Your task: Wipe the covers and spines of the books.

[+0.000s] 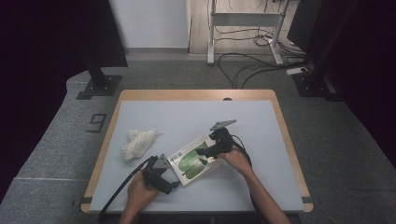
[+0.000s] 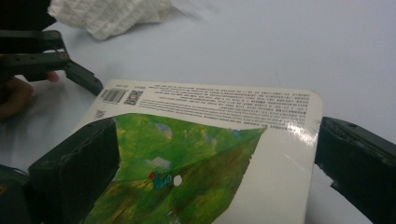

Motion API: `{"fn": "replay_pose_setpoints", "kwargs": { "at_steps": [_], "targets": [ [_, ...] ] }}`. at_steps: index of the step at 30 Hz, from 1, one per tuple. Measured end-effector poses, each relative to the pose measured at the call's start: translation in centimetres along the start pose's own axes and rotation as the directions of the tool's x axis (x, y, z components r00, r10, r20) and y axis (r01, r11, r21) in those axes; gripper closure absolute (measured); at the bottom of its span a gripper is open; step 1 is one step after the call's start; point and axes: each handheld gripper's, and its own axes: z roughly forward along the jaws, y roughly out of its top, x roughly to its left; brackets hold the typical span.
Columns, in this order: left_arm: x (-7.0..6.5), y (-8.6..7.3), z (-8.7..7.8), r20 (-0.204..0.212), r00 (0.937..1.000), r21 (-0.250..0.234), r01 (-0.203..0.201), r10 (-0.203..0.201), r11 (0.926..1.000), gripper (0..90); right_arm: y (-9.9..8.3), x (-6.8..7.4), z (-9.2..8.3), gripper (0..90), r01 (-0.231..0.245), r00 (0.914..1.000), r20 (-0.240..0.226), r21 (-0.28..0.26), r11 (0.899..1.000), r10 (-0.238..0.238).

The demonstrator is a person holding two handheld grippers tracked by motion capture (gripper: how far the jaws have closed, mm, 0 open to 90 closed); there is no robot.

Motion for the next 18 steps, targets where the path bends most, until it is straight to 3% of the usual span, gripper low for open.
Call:
{"fn": "replay_pose_setpoints", "kwargs": {
  "at_steps": [3, 4, 5, 7, 11, 15, 18],
  "targets": [
    [0.0, 0.0, 0.0, -0.001, 1.0000, 0.001, -0.001, 0.001, 1.0000, 0.0, 0.0, 0.4, -0.5, 3.4, 0.009, 1.0000, -0.001, -0.002, 1.000, -0.009],
    [0.0, 0.0, 0.0, 0.000, 1.0000, 0.001, -0.001, 0.001, 1.0000, 0.0, -0.2, 0.6, -0.7, 14.6, 0.010, 0.9948, -0.101, 0.003, 1.000, -0.010],
    [0.0, 0.0, 0.0, 0.000, 1.0000, 0.000, 0.000, 0.000, 1.0000, 0.0, -0.3, 0.8, -0.7, 12.8, 0.015, 0.9943, -0.105, 0.008, 1.000, -0.015],
    [0.0, 0.0, 0.0, -0.001, 1.0000, 0.000, 0.000, 0.000, 1.0000, 0.0, -0.2, 1.3, -0.7, 13.0, 0.059, 0.9972, -0.047, 0.026, 0.998, -0.058],
    [0.0, 0.0, 0.0, 0.000, 1.0000, 0.000, 0.001, -0.001, 1.0000, 0.0, 0.0, 1.0, -0.9, 13.2, 0.081, 0.9962, -0.037, 0.056, 0.995, -0.079],
    [0.0, 0.0, 0.0, -0.001, 1.0000, 0.000, 0.000, 0.000, 1.0000, 0.0, -0.1, 0.1, -1.5, 14.4, 0.079, 0.9949, -0.068, 0.073, 0.994, -0.075],
    [0.0, 0.0, 0.0, -0.001, 1.0000, 0.000, 0.000, 0.000, 1.0000, 0.0, -0.1, -0.2, -1.9, 20.8, 0.113, 0.9909, -0.085, 0.096, 0.989, -0.105]
  ]
}}
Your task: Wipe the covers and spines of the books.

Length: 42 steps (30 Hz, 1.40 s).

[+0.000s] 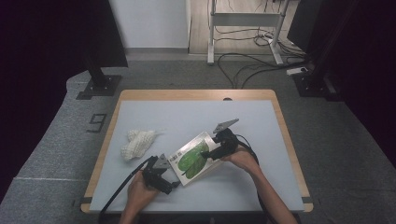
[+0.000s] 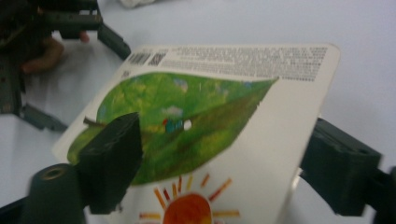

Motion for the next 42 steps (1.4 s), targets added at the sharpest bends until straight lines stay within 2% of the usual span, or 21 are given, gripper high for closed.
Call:
{"fn": "replay_pose_setpoints", "kwargs": {
  "at_steps": [2, 3, 4, 9, 16, 20, 27, 31, 32, 34, 42],
  "targets": [
    [0.0, 0.0, 0.0, 0.000, 1.0000, 0.000, 0.000, 0.000, 1.0000, 0.0, 0.0, 0.0, -0.2, 23.8, 0.012, 0.9999, 0.000, 0.010, 1.000, -0.012],
    [0.0, 0.0, 0.0, 0.000, 1.0000, 0.000, 0.000, 0.000, 1.0000, 0.0, 0.0, -0.1, -0.6, 30.7, 0.028, 0.9996, -0.004, 0.022, 0.999, -0.028],
    [0.0, 0.0, 0.0, -0.001, 1.0000, 0.000, 0.000, 0.000, 1.0000, 0.0, 0.0, -0.1, -0.7, 33.0, 0.036, 0.9994, -0.004, 0.024, 0.999, -0.036],
    [0.0, 0.0, 0.0, -0.001, 1.0000, 0.002, 0.000, 0.000, 1.0000, 0.0, 0.1, 0.1, -1.4, 39.8, 0.052, 0.9986, -0.014, 0.034, 0.998, -0.051],
    [0.0, 0.0, 0.0, -0.001, 1.0000, 0.004, 0.001, -0.001, 1.0000, 0.0, 0.2, 0.4, -1.9, 46.4, 0.070, 0.9975, -0.003, 0.075, 0.995, -0.070],
    [0.0, 0.0, 0.0, -0.001, 1.0000, 0.003, 0.001, -0.001, 1.0000, 0.0, 0.0, 0.5, -2.3, 51.4, 0.081, 0.9967, -0.003, 0.077, 0.994, -0.081],
    [0.0, 0.0, -0.1, -0.001, 1.0000, 0.006, 0.003, -0.003, 1.0000, 0.0, -0.4, 0.8, -2.9, 56.0, 0.096, 0.9954, 0.000, 0.069, 0.993, -0.096],
    [0.0, 0.2, -0.2, -0.003, 0.9996, 0.012, 0.026, -0.026, 0.9996, 1.0, -0.7, 1.0, -3.0, 56.8, 0.102, 0.9946, 0.010, 0.072, 0.992, -0.103],
    [0.2, 0.3, -0.3, 0.012, 0.9985, 0.011, 0.053, -0.053, 0.9985, 0.9, -1.0, 1.0, -3.0, 57.3, 0.104, 0.9943, 0.016, 0.075, 0.992, -0.105],
    [0.3, 0.3, -0.4, 0.020, 0.9973, 0.007, 0.071, -0.071, 0.9975, 1.2, -1.2, 1.0, -3.1, 57.8, 0.102, 0.9944, 0.017, 0.072, 0.992, -0.104],
    [0.3, 1.1, -1.1, 0.015, 0.9960, 0.007, 0.088, -0.088, 0.9961, 2.2, -2.3, 1.1, -3.5, 59.1, 0.097, 0.9949, 0.021, 0.063, 0.993, -0.099]
  ]
}}
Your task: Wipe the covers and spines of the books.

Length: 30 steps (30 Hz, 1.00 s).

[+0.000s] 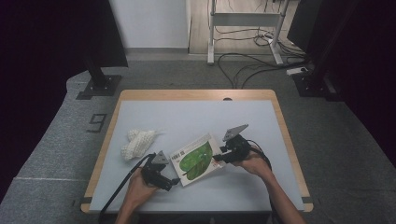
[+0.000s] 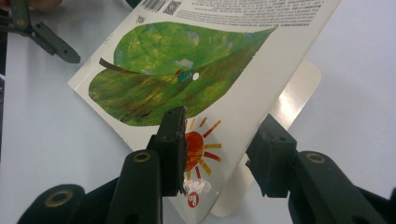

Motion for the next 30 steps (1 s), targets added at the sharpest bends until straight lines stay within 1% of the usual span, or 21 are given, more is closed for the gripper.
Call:
{"fn": "replay_pose_setpoints", "kwargs": {
  "at_steps": [1, 3, 6, 7, 9, 13, 14, 16, 20, 22, 30],
  "targets": [
    [0.0, 0.1, 0.0, 0.003, 1.0000, -0.005, 0.007, -0.007, 1.0000, 2.4, -0.1, 0.1, 0.0, 59.2, 0.000, 1.0000, 0.003, -0.002, 1.000, 0.000],
    [-0.1, 0.5, 0.0, 0.002, 0.9998, 0.002, 0.018, -0.018, 0.9998, 2.4, -0.5, 0.2, -0.1, 59.4, -0.002, 1.0000, 0.008, -0.008, 1.000, 0.002],
    [-0.2, 0.7, 0.1, 0.004, 0.9998, 0.002, 0.020, -0.020, 0.9998, 2.3, -0.9, 0.1, -0.1, 59.5, -0.006, 1.0000, 0.005, -0.010, 1.000, 0.007],
    [-0.3, 1.0, 0.3, 0.015, 0.9994, 0.001, 0.030, -0.030, 0.9995, 2.2, -1.4, 0.2, -0.2, 59.7, -0.016, 0.9999, 0.006, -0.013, 1.000, 0.016],
    [-0.4, 1.2, 0.5, 0.023, 0.9991, 0.000, 0.034, -0.034, 0.9994, 1.4, -1.8, 0.1, -0.1, 59.8, -0.018, 0.9998, 0.003, -0.013, 1.000, 0.018],
    [-0.6, 1.6, 0.5, 0.020, 0.9994, -0.006, 0.028, -0.028, 0.9996, 8.1, -2.5, 0.0, -0.1, 59.9, -0.034, 0.9994, -0.006, -0.021, 0.999, 0.034],
    [-0.9, 2.0, 0.6, 0.006, 0.9997, -0.015, 0.025, -0.024, 0.9996, 11.6, -2.6, 0.0, 0.0, 59.8, -0.039, 0.9992, -0.009, -0.025, 0.999, 0.039],
    [-0.8, 2.2, 0.6, 0.007, 0.9996, -0.009, 0.027, -0.027, 0.9996, 12.8, -2.8, -0.1, 0.0, 59.6, -0.049, 0.9987, -0.015, -0.029, 0.998, 0.048],
    [-0.6, 2.4, 0.2, 0.008, 0.9994, -0.026, 0.034, -0.033, 0.9991, 18.7, -3.3, -0.4, 0.1, 58.7, -0.073, 0.9970, -0.030, -0.040, 0.997, 0.072],
    [-0.6, 2.4, 0.2, 0.006, 0.9994, -0.024, 0.034, -0.034, 0.9991, 19.9, -3.4, -0.5, 0.1, 58.4, -0.082, 0.9961, -0.036, -0.041, 0.996, 0.081],
    [-1.0, 3.0, -0.4, -0.041, 0.9991, -0.064, -0.010, 0.007, 0.9979, 26.2, -3.4, -0.5, -0.4, 55.7, -0.078, 0.9962, -0.043, -0.042, 0.996, 0.076]
  ]
}}
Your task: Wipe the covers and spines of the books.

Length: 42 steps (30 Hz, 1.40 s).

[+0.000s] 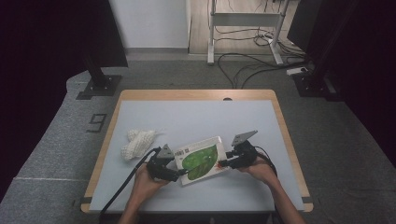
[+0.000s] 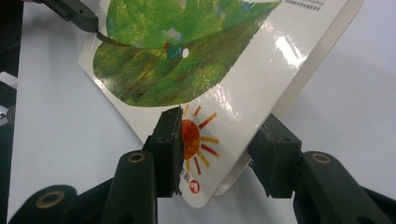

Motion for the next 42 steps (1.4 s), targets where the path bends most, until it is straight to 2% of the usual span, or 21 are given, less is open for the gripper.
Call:
{"fn": "replay_pose_setpoints", "kwargs": {
  "at_steps": [7, 9, 11, 14, 16, 18, 21, 24, 26, 29, 33, 37, 42],
  "targets": [
    [-0.3, 0.4, -0.1, -0.020, 0.9993, -0.012, -0.031, 0.031, 0.9994, 31.3, 0.6, -0.3, -0.8, 48.0, -0.014, 0.9991, 0.040, -0.039, 0.999, 0.016],
    [-0.4, 0.5, -0.1, -0.021, 0.9991, -0.014, -0.038, 0.038, 0.9992, 32.2, 0.8, -0.5, -0.9, 44.0, -0.024, 0.9963, 0.081, -0.050, 0.998, 0.028],
    [-0.4, 0.6, -0.1, -0.024, 0.9987, -0.015, -0.045, 0.044, 0.9989, 32.7, 0.8, -0.8, -0.9, 42.0, -0.041, 0.9958, 0.079, -0.063, 0.997, 0.046],
    [-0.5, 0.7, -0.1, -0.024, 0.9986, -0.017, -0.047, 0.046, 0.9988, 33.5, 0.9, -1.5, -0.2, 37.7, -0.062, 0.9954, 0.069, -0.043, 0.997, 0.065],
    [-0.5, 0.8, -0.1, -0.025, 0.9984, -0.021, -0.051, 0.050, 0.9985, 34.5, 1.0, -1.8, 0.1, 39.9, -0.075, 0.9951, 0.060, -0.048, 0.996, 0.078],
    [-0.4, 0.9, -0.2, -0.021, 0.9987, -0.026, -0.047, 0.046, 0.9986, 36.5, 1.2, -1.9, 0.2, 43.3, -0.086, 0.9959, 0.022, -0.067, 0.994, 0.088],
    [0.0, 1.2, -0.5, 0.002, 0.9992, -0.035, -0.041, 0.041, 0.9986, 41.1, 1.4, -1.7, 0.1, 46.8, -0.081, 0.9955, 0.043, -0.073, 0.994, 0.085],
    [0.7, 1.4, -0.8, 0.034, 0.9993, -0.038, -0.012, 0.013, 0.9992, 46.9, 1.6, -1.3, -0.2, 48.2, -0.074, 0.9952, 0.058, -0.076, 0.994, 0.078],
    [1.0, 1.5, -1.0, 0.044, 0.9990, -0.049, 0.013, -0.010, 0.9987, 50.2, 1.7, -1.2, -0.4, 50.4, -0.070, 0.9949, 0.067, -0.081, 0.994, 0.075],
    [1.3, 1.7, -1.4, 0.051, 0.9985, -0.058, 0.021, -0.018, 0.9981, 54.0, 1.8, -1.0, -0.7, 53.3, -0.067, 0.9947, 0.072, -0.090, 0.994, 0.074],
    [1.8, 2.0, -2.0, 0.048, 0.9985, -0.067, 0.027, -0.024, 0.9974, 58.2, 2.1, -0.7, -0.9, 56.9, -0.049, 0.9955, 0.076, -0.103, 0.993, 0.057],
    [2.3, 2.4, -2.6, 0.014, 0.9995, -0.060, 0.030, -0.029, 0.9978, 62.0, 2.6, -0.2, -1.0, 60.7, -0.026, 0.9962, 0.080, -0.114, 0.993, 0.036],
    [2.4, 2.9, -3.2, -0.004, 1.0000, -0.049, -0.002, 0.002, 0.9988, 65.0, 2.8, 0.1, -1.2, 63.2, -0.011, 0.9958, 0.089, -0.132, 0.991, 0.023]
  ]
}}
